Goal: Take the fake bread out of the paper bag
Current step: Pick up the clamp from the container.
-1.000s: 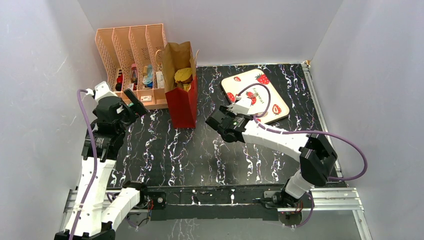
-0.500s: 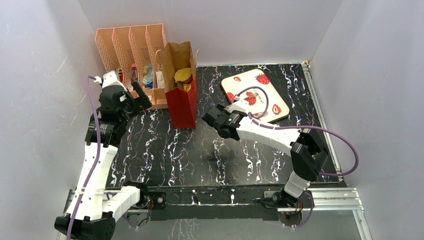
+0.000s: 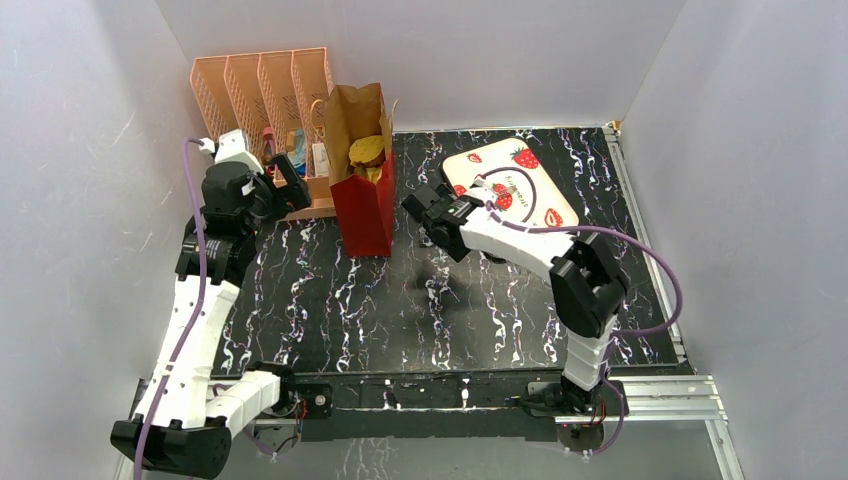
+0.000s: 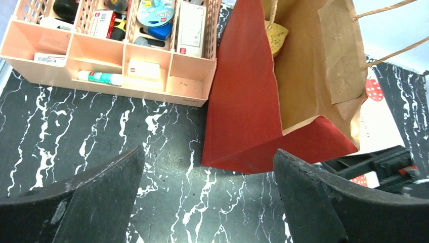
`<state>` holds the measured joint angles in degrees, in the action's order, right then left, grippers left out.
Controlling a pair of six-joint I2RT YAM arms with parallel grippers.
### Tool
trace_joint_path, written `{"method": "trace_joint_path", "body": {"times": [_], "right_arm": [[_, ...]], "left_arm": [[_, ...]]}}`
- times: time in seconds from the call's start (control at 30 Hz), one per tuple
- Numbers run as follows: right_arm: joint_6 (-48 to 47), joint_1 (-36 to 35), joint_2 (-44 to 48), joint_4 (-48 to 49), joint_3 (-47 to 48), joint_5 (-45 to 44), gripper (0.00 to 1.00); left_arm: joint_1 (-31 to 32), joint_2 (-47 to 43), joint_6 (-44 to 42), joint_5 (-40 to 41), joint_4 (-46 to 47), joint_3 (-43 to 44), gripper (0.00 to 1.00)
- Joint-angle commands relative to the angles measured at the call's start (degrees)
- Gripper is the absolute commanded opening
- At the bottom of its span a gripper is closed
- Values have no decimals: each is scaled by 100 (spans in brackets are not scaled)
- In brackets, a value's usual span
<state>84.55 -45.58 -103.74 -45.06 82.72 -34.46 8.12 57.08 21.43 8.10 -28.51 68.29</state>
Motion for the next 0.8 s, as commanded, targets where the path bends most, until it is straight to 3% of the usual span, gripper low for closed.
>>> {"method": "trace_joint_path", "body": {"times": [0.0,0.77], "right_arm": [[361,85,-329,-129,424,36,98],[207,780,-1324,246,868,548,98]], "left_arm": [[25,-10,-111,-240,315,121,98],[30,136,-200,-505,465,353,98]]}}
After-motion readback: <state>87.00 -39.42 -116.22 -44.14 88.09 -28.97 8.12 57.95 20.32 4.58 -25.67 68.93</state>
